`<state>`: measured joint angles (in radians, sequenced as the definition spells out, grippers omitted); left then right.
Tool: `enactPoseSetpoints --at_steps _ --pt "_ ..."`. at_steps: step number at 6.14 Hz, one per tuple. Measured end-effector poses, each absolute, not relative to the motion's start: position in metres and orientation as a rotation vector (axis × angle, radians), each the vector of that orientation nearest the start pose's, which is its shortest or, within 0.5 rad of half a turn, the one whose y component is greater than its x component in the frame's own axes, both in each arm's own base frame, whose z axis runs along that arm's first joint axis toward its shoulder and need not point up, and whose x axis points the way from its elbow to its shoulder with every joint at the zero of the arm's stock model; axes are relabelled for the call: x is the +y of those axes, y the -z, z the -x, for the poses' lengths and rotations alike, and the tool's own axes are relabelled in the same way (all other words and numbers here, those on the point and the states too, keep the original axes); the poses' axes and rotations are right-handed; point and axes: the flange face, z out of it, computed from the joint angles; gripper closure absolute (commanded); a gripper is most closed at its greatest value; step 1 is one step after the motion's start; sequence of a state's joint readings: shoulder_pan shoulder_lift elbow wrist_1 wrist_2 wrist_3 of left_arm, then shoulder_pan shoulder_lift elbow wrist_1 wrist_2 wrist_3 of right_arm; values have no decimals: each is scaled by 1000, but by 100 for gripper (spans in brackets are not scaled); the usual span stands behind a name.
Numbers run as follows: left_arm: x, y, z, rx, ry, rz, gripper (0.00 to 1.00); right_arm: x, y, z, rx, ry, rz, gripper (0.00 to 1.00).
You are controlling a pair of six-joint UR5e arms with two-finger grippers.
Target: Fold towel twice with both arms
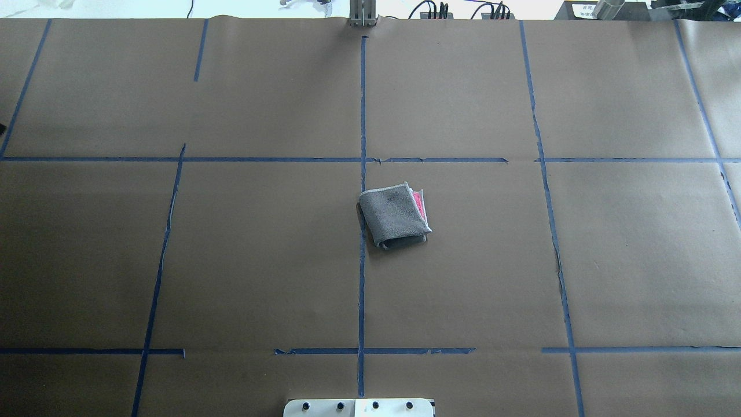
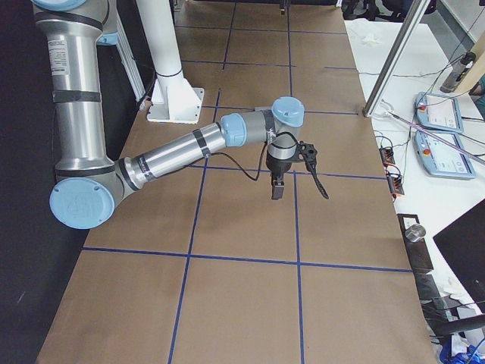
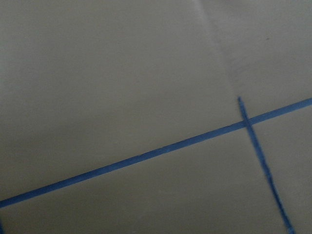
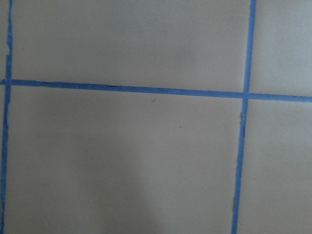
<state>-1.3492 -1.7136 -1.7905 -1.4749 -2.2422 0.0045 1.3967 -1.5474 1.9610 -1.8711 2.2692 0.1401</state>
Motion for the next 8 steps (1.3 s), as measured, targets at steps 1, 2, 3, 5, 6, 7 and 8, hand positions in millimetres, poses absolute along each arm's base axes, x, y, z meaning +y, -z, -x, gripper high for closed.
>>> enactPoseSetpoints --at_steps 1,2,3,5,6,7,8 --pt "-537 -518 0 674 -288 -114 0 -470 -517 -5 -700 102 14 0" --pt "-519 -548 38 674 -241 -29 0 -460 -544 -15 -696 131 39 0" --pt "-499 -571 58 701 -195 28 0 -452 -573 -20 -696 170 70 0" --pt "-483 -594 65 783 -133 75 0 -436 -603 -26 -710 192 108 0" --pt "-483 -596 66 794 -125 78 0 -433 -606 -26 -724 190 113 0" --pt "-481 -598 67 797 -124 81 0 -433 -606 -25 -730 189 113 0" --pt "-480 -599 67 797 -124 80 0 -433 -606 -25 -733 189 113 0"
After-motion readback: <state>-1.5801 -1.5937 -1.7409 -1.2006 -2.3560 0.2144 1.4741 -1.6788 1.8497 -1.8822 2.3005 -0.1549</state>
